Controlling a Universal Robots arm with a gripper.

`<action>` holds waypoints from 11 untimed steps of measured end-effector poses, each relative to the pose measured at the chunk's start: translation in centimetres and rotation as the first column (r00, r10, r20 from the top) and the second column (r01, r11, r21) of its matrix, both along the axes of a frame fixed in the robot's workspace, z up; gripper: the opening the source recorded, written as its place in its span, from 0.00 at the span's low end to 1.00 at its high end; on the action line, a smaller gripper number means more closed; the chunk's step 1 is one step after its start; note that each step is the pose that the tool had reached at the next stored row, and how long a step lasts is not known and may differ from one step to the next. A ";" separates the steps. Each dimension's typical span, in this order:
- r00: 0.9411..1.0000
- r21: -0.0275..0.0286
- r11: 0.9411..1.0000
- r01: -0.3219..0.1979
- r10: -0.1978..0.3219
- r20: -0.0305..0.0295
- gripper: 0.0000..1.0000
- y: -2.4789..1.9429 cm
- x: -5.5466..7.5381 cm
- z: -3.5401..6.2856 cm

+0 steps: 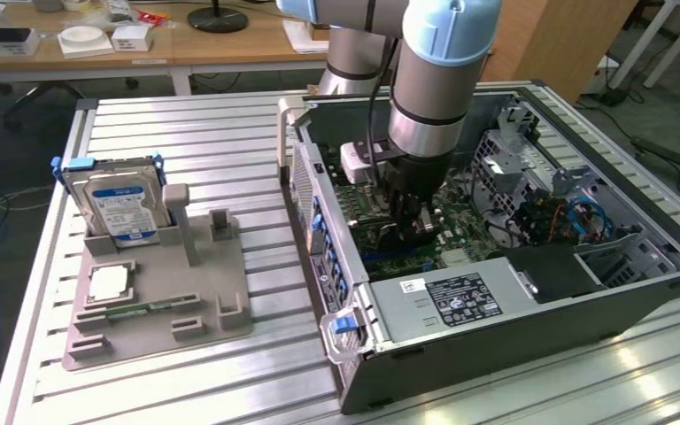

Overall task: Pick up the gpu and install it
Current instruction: 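Insert the gpu into the slot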

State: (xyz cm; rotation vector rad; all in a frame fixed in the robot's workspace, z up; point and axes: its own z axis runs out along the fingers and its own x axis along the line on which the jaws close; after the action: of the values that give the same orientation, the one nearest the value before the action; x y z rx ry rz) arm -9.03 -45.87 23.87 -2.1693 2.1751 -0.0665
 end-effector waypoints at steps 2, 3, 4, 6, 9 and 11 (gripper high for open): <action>1.000 0.000 1.000 0.000 0.000 0.000 0.27 0.00 0.0 0.00; 1.000 0.000 1.000 0.000 0.000 0.000 0.27 0.00 0.0 0.00; 1.000 0.000 1.000 0.000 0.000 0.000 0.27 0.00 0.0 0.00; 1.000 0.000 1.000 0.000 0.000 0.000 0.27 0.00 0.0 0.00; 1.000 0.000 1.000 0.000 0.000 0.000 0.27 0.00 0.0 0.00; 1.000 0.000 1.000 0.000 0.000 0.000 0.27 0.00 0.0 -0.03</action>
State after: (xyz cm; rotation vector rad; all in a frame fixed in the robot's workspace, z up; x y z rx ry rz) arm -9.01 -45.87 23.84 -2.1692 2.1754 -0.0665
